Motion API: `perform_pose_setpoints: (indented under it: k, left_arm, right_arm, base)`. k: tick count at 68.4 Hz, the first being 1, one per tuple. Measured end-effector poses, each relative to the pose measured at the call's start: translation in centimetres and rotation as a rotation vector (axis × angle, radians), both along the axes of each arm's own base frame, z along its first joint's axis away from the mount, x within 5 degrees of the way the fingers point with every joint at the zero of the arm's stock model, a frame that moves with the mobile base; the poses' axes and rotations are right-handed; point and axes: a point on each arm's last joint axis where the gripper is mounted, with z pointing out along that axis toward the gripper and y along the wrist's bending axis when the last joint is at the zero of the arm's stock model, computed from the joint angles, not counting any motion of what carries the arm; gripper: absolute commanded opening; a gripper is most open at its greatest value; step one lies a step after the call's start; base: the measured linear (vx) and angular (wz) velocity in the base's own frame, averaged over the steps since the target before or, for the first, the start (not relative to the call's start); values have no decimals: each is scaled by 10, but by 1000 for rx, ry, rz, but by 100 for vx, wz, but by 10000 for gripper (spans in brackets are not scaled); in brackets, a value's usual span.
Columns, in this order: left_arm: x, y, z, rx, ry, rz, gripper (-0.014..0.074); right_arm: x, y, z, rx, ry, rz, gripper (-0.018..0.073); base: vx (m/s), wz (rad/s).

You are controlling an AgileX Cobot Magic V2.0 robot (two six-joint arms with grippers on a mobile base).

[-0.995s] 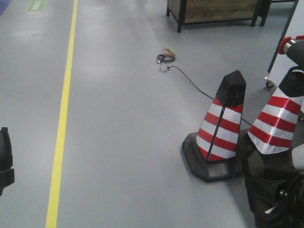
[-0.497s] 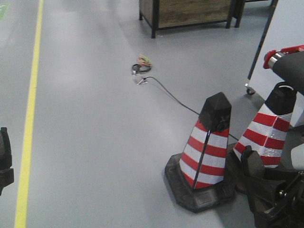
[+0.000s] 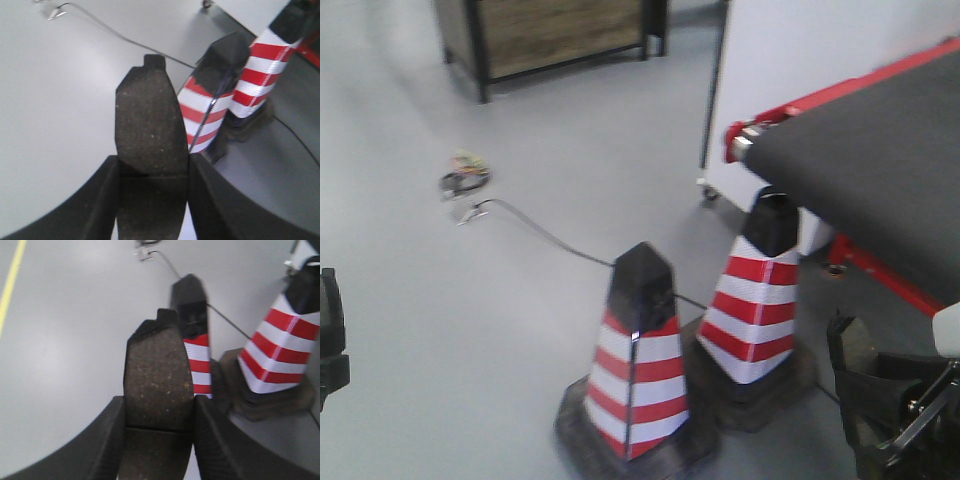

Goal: Move and align brake pads A on conveyor
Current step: 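Turn and drive up to the black conveyor belt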

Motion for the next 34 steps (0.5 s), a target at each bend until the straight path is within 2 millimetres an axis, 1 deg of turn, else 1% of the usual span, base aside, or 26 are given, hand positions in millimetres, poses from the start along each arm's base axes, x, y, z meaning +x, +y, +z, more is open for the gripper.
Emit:
perform_pose_setpoints:
  k: [34]
  left_arm:
    - [0,0,0,0,0,0,4]
  right_arm:
    - [0,0,0,0,0,0,-6]
  base:
    - [28,-71]
